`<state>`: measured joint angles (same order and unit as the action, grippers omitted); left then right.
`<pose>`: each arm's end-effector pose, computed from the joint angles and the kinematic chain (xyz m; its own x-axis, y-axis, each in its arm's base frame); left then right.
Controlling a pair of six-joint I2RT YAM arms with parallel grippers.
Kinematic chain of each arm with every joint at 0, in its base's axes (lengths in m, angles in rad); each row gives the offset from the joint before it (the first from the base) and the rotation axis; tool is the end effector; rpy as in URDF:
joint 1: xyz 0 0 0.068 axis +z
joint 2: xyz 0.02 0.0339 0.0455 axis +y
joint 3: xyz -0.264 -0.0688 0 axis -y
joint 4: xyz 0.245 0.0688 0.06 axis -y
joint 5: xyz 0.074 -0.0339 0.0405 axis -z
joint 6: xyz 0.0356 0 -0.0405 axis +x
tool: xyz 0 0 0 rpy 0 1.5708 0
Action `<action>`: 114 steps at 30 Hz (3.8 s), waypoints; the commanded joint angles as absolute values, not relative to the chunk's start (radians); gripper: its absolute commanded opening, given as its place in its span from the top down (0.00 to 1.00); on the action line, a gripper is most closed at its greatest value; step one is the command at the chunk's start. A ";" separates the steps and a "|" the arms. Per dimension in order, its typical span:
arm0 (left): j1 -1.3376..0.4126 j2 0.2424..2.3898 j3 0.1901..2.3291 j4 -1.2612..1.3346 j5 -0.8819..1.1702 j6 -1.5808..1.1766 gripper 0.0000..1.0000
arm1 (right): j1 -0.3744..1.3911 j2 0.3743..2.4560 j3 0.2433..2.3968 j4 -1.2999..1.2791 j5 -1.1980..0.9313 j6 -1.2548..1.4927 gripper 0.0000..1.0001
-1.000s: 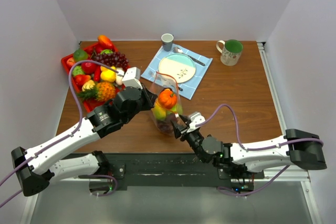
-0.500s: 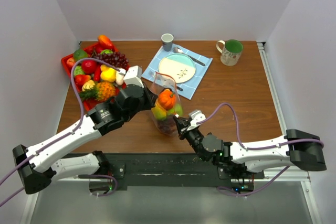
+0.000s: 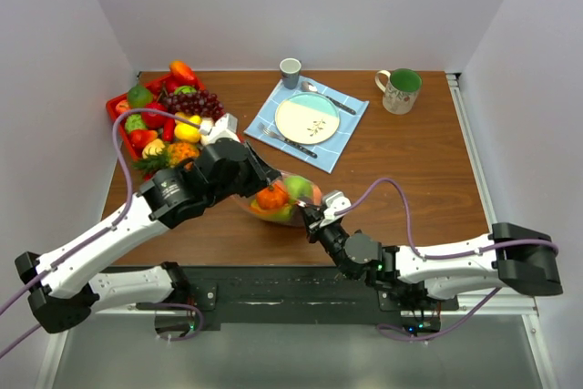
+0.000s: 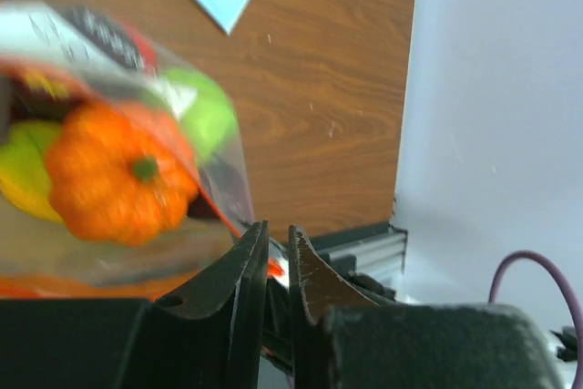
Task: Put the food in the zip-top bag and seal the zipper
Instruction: Zip the zipper food storage bag at the center of the board.
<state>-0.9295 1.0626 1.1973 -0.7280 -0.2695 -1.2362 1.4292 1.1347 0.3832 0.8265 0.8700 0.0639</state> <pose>0.1369 -0.1675 0.3759 -0.7147 -0.5646 -0.4129 -0.1056 0.6706 -0.7342 0.0587 0.2191 0.2366 -0.0233 0.1280 -0.9915 -0.5304 0.8391 0.1208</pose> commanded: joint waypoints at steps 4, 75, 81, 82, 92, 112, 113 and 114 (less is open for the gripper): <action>-1.080 1.111 1.169 -0.727 -0.235 -1.500 0.76 | 1.427 1.155 0.445 0.865 0.874 0.066 1.00; -1.062 1.103 1.048 -0.713 -0.433 -1.710 0.95 | 1.437 1.120 0.425 0.793 0.864 0.112 1.00; -0.983 1.103 1.077 -0.747 -0.443 -1.629 0.97 | 1.436 1.097 0.416 0.773 0.873 0.117 1.00; -0.971 1.103 1.081 -0.752 -0.448 -1.612 0.97 | 1.436 1.095 0.416 0.772 0.874 0.118 1.00; -0.913 1.114 1.152 -0.799 -0.511 -1.513 0.98 | 1.436 1.075 0.397 0.755 0.890 0.141 1.00; -0.640 1.158 1.203 -0.729 -0.485 -1.301 0.99 | 1.436 0.976 0.345 0.670 0.926 0.198 1.00; -0.634 1.164 1.210 -0.726 -0.483 -1.295 0.99 | 1.436 0.968 0.347 0.664 0.934 0.198 1.00; -0.626 1.175 1.213 -0.723 -0.483 -1.290 0.99 | 1.436 0.962 0.345 0.654 0.936 0.199 1.00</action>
